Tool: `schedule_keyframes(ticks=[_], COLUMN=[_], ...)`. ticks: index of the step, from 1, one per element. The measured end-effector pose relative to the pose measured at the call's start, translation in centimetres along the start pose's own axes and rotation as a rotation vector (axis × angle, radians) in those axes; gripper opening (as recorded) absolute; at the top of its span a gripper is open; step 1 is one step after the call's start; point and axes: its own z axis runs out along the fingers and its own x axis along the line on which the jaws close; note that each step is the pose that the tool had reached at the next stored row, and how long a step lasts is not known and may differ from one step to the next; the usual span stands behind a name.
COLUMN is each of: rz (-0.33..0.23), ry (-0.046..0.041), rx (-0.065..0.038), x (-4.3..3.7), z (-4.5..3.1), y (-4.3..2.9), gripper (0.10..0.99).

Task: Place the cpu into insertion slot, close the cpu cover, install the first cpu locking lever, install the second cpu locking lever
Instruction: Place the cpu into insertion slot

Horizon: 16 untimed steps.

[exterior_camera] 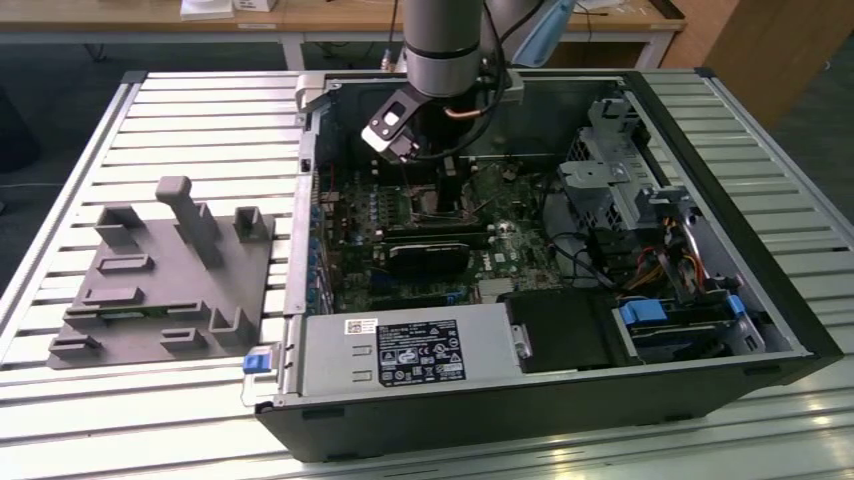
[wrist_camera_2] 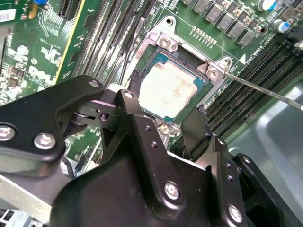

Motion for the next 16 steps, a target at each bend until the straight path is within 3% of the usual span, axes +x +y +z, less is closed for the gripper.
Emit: schedule_keyframes(ticks=[6,8,9,12,13,15,16], rz=[0.0,0.0,0.0,0.0,0.0,0.0,0.0], ry=[0.0001,0.0002,0.0002,0.0003,0.0001,0.0002,0.0001], rx=[0.001,0.002,0.002,0.004,0.004,0.005,0.005], x=[-0.02,-0.02,-0.02,-0.04,-0.05,-0.06,-0.08], z=[-0.72,-0.81,-0.84,-0.9,-0.93,-0.94,-0.94], y=[0.06,0.08,0.08,0.1,0.11,0.13,0.14], gripper=[0.6,0.478,0.478,0.302,0.302,0.184,0.184])
